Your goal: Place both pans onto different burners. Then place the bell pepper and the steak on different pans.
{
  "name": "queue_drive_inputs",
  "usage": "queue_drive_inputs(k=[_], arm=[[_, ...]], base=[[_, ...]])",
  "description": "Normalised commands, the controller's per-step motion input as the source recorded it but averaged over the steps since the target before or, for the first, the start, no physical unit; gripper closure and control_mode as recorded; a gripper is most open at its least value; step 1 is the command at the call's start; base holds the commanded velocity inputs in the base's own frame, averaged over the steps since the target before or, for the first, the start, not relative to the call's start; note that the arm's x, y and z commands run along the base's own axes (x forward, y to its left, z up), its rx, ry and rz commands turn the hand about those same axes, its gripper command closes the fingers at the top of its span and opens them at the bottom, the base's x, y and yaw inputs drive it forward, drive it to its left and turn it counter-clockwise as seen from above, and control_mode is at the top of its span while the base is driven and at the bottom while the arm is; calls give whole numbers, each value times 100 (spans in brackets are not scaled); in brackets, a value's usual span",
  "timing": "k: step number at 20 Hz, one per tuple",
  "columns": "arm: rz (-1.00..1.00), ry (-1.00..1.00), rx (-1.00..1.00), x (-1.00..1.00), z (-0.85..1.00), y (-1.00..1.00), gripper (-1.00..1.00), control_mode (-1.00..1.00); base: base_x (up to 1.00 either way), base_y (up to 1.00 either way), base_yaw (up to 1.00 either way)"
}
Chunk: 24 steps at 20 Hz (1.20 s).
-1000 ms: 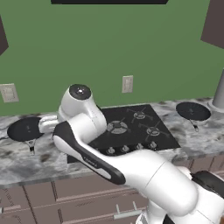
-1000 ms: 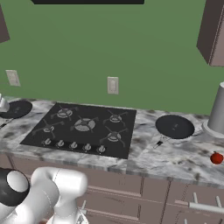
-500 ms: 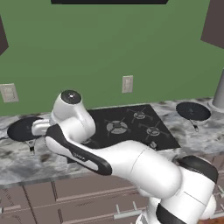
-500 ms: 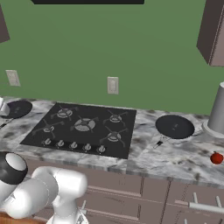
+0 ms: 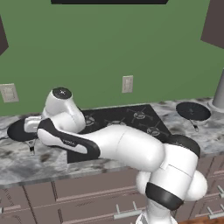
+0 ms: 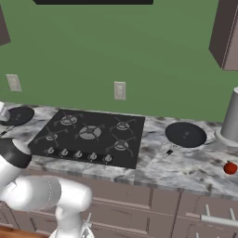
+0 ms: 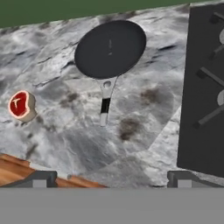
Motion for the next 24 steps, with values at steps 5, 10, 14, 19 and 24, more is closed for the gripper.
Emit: queue_drive_inputs(k=[5,10,14,19,24], arm=[[-2,1,-6,25,-15,34,-100,-100],[-4,0,-8,30,-23,23,-100,-100],[-3,4,-2,35,-25,22,-100,-100],[-2,5,0,25,-18,21,-100,-100],[-3,1,-3,9,-17,22,-100,-100]], base=[[0,0,0],[0,0,0],[0,0,0],[0,0,0],[0,0,0]])
